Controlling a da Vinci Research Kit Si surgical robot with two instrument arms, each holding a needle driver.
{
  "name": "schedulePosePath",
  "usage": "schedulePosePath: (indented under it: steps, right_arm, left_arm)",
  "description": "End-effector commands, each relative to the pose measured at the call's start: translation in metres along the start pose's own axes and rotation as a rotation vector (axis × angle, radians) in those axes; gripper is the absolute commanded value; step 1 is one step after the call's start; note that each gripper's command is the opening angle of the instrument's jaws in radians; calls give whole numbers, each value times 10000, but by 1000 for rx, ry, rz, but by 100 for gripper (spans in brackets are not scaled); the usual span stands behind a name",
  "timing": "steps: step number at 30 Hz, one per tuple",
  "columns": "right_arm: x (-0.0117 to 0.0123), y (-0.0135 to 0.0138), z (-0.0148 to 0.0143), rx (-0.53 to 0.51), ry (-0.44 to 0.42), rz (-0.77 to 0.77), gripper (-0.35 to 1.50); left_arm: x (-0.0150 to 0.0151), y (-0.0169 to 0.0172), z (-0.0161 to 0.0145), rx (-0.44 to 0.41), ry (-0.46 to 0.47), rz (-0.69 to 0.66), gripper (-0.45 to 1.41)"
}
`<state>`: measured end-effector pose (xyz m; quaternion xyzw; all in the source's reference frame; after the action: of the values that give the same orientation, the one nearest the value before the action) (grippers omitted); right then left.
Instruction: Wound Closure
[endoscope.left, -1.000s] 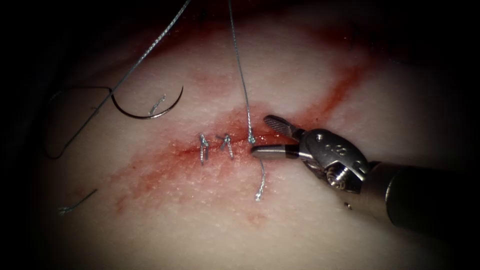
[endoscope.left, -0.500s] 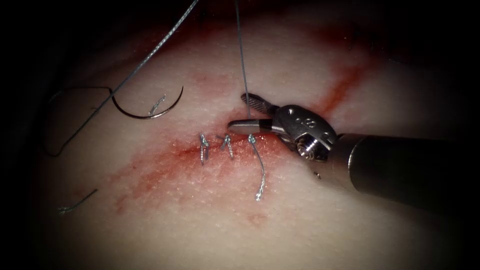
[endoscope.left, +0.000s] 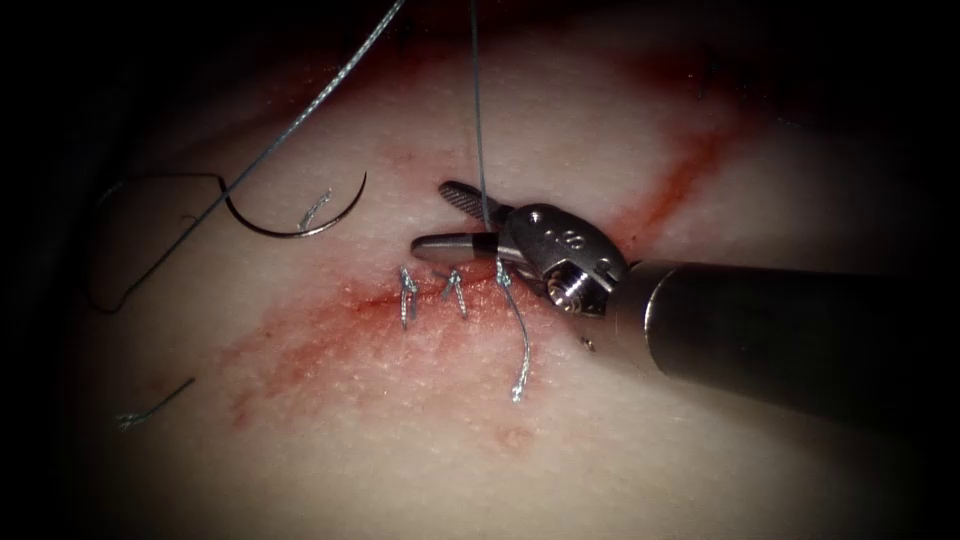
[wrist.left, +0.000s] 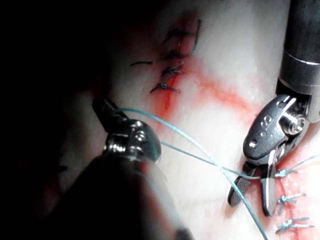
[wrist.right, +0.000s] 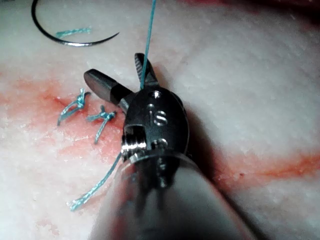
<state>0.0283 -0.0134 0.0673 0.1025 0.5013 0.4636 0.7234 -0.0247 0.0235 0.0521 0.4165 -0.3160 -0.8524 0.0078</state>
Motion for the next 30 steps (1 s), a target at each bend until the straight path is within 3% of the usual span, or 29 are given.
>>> schedulePosePath:
  steps: [1,5,15,20,25,27,29,30]
  right_arm:
    - [-4,-3,11,3,0,-1,131]
    - [-5,-3,13,-8,3,-2,116]
    - [-8,2,12,-11,6,-8,123]
    - [-7,1,11,-14,6,-6,105]
    - [-4,2,11,-32,15,-3,73]
    - [-3,2,11,-40,23,-2,51]
    - [-1,2,11,-42,29,0,5]
    - [1,2,11,-50,36,2,-35]
  left_arm:
    - [0,2,7,0,3,0,-45]
    - [6,2,5,-1,9,-3,-45]
    - [26,-1,-4,-5,29,-6,-45]
    - [30,-1,-2,-3,31,-3,-45]
    - [31,0,-1,-2,38,-3,-45]
    - [31,0,-1,-2,41,-3,-45]
    - [31,0,-1,-2,44,-3,-45]
    - [32,1,-2,-2,46,-3,-45]
